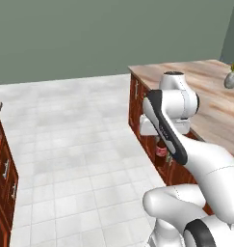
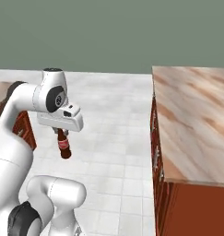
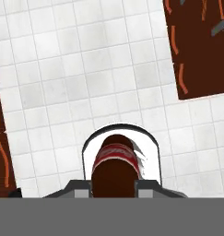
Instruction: Move the drinks to the dining counter.
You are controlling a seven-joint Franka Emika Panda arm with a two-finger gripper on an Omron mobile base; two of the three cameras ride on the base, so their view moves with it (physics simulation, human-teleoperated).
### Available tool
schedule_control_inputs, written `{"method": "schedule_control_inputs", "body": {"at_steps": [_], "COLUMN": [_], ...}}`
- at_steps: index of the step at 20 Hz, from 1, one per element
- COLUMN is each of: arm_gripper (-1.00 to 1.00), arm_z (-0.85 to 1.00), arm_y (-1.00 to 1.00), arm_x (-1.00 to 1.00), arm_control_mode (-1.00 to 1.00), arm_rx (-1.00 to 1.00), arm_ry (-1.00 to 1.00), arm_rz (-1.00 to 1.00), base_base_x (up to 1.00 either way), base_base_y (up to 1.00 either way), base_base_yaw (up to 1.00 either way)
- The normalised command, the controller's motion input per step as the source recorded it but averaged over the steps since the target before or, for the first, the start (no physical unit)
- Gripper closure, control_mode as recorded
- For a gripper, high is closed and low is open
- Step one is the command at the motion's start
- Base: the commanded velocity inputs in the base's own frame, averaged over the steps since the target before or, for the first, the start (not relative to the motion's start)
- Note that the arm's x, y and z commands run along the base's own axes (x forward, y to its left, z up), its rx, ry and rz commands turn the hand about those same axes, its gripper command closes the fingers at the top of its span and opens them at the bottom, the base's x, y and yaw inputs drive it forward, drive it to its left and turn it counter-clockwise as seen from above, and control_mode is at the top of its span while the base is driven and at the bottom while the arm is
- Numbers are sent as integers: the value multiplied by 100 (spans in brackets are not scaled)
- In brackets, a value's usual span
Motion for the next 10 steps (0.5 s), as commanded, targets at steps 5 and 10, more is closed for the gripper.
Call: {"method": "schedule_control_inputs", "body": {"at_steps": [5,10], "arm_gripper": [100,100], "arm_z": [0,0], "arm_y": [0,0], "arm_x": [0,0], "arm_control_mode": [100,100], "arm_rx": [0,0], "arm_ry": [0,0], "arm_rz": [0,0], "base_base_x": [100,100], "base_base_y": [50,42], "base_base_yaw": [-2,-1]}}
